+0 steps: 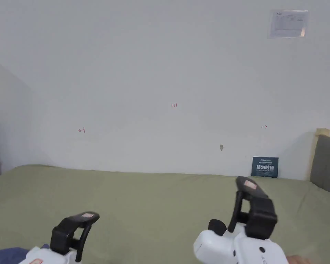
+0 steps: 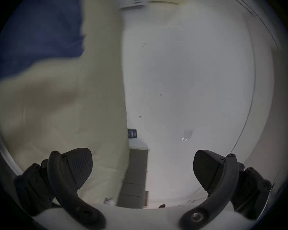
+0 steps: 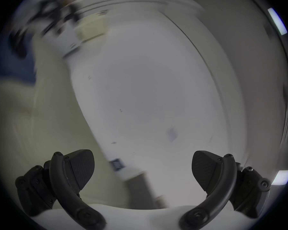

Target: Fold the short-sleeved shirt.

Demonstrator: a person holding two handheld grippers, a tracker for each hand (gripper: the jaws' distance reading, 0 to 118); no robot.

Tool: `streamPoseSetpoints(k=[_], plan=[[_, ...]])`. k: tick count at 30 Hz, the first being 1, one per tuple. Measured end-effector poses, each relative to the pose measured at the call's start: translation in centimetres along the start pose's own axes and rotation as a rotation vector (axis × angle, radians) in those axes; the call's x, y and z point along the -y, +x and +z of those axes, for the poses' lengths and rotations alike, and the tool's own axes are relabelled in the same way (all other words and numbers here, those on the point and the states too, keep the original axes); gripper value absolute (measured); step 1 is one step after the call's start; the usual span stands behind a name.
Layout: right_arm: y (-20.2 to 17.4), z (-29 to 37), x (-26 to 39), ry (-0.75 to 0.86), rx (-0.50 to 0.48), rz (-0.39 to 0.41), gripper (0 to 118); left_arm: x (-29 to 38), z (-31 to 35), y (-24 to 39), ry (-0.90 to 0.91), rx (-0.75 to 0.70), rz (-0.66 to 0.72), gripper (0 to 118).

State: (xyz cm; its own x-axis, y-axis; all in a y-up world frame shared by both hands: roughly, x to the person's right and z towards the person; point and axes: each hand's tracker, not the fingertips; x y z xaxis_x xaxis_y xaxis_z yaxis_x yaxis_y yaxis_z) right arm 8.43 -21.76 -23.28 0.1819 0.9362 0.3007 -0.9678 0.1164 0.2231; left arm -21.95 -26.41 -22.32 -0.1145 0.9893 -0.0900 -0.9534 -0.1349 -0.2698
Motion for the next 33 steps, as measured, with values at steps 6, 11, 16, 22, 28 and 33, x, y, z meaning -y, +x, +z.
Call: streamPoseSetpoints(k=[6, 11, 16, 22, 28, 33], plan=[[1.7, -0.9, 1.1, -0.054, -0.084, -0.419, 116, 3.9, 0.7, 3.4, 0.095, -0.039, -0.274, 118], [5.7, -2.4, 7.0, -0.314, -0.206, -1.472, 116, 6.8, 0.1, 9.7, 0.270, -0.155, -0.952, 118], [4.9, -2.3, 11.9, -0.415, -0.311, -2.124, 116, 10.9, -1.7, 11.4, 0.507, -0.310, -1.624, 118], [4.4, -1.0, 10.4, -0.377, -0.121, -1.593, 116, 10.1, -2.7, 12.1, 0.434, -0.294, -1.632, 118], [5.4, -0.5, 7.1, -0.354, -0.145, -1.442, 116, 6.9, -3.8, 13.2, 0.398, -0.300, -1.615, 118], [5.5, -0.7, 6.9, -0.358, -0.140, -1.419, 116, 5.8, -4.2, 13.5, 0.396, -0.307, -1.614, 118]])
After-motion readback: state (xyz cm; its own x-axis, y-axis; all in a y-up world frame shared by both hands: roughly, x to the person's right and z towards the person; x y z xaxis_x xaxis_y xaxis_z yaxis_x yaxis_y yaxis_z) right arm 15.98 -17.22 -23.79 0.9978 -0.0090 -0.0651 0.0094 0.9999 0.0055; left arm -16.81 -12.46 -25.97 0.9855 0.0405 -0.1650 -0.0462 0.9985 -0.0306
